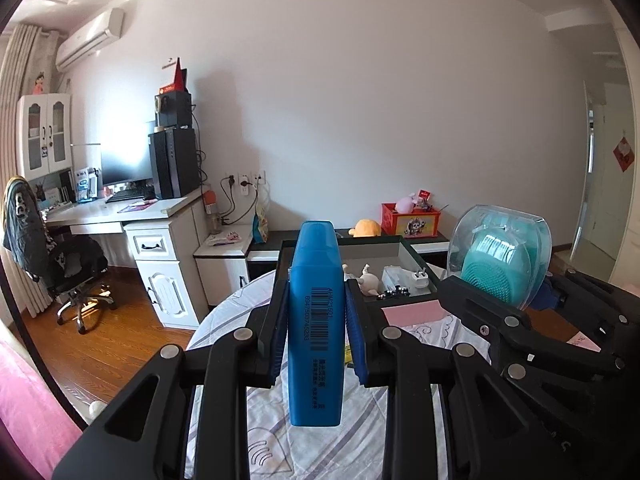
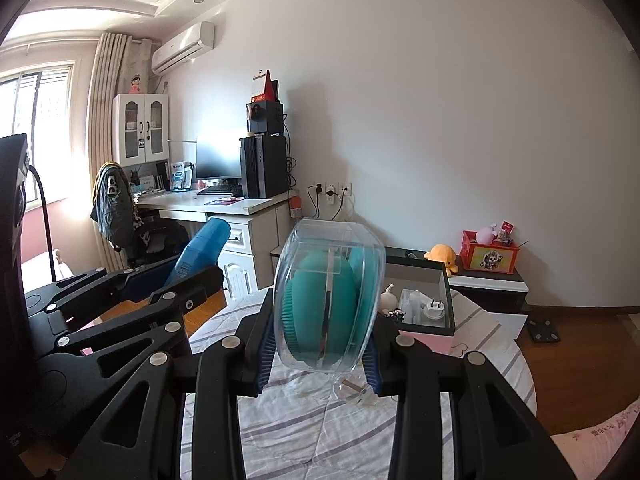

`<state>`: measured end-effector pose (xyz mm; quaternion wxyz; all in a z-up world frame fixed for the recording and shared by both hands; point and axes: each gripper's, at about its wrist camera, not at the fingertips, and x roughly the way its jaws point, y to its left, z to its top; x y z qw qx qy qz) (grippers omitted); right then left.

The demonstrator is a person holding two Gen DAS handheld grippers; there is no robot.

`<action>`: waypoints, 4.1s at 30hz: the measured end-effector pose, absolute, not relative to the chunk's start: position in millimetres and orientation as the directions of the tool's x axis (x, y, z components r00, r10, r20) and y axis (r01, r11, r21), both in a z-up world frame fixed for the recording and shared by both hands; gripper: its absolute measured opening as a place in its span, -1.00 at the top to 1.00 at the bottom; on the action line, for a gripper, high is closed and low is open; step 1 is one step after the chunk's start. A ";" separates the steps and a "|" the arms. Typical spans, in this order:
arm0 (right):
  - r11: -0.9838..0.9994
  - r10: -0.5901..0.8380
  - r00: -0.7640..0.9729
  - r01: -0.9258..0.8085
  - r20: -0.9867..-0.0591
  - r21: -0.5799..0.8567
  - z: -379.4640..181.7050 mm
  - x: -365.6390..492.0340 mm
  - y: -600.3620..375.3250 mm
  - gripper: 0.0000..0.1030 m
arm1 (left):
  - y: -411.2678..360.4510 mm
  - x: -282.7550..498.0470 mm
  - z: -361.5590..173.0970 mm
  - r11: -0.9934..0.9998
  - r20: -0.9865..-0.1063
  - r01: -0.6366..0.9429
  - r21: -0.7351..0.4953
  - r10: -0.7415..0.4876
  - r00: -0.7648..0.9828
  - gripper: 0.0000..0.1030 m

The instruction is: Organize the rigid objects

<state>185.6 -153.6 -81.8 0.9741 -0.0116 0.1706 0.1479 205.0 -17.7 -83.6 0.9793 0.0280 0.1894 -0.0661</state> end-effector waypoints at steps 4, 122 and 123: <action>0.959 0.268 0.895 -0.282 -0.356 0.014 -86.8 227.3 -159.4 0.28 | -26.0 267.5 -87.9 0.987 -0.399 0.152 0.041 -0.124 0.909 0.48; 0.993 0.116 0.900 -0.100 -0.420 0.060 -109.3 138.9 -165.4 -1.00 | 20.7 174.3 -119.2 0.998 -0.431 -0.007 0.059 0.032 0.902 -1.00; 0.993 0.116 0.894 -0.100 -0.432 0.060 -113.3 144.2 -165.2 -1.00 | 21.2 180.9 -124.4 0.998 -0.445 -0.004 0.059 0.030 0.895 -1.00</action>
